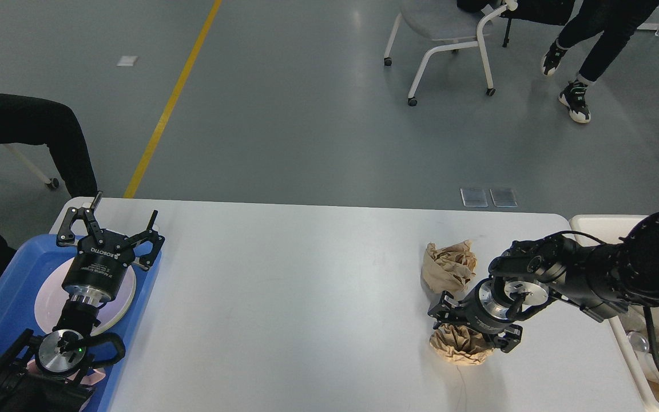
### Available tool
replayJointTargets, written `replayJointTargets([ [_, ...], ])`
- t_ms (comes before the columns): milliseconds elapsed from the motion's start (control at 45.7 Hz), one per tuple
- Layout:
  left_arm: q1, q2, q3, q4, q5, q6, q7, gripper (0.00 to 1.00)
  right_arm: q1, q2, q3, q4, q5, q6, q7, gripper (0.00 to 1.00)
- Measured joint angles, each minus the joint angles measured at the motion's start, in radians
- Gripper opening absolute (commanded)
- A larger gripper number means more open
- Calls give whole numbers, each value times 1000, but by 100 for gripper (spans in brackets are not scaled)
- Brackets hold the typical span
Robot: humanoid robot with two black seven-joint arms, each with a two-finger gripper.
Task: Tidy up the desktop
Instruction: 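Close the right gripper on the crumpled brown paper, then carry the paper piece with the right gripper into the bin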
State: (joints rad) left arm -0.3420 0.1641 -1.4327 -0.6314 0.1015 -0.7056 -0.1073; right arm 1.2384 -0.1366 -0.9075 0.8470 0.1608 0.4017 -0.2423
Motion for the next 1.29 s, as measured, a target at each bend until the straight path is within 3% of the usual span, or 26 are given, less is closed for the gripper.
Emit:
replayJointTargets([
  [44,0,0,0,0,0,0,0,96,0,0,6,2,2,0,0,0],
  [854,0,0,0,-1,1,0,0,96,49,-54,1,57,22,41,-18,0],
  [1029,0,0,0,-1,0,0,0,96,235,-149,-51,193,11,127,-18,0],
  [1292,0,0,0,0,0,0,0,96,743,-196,-296,521,9,171,-12,0],
])
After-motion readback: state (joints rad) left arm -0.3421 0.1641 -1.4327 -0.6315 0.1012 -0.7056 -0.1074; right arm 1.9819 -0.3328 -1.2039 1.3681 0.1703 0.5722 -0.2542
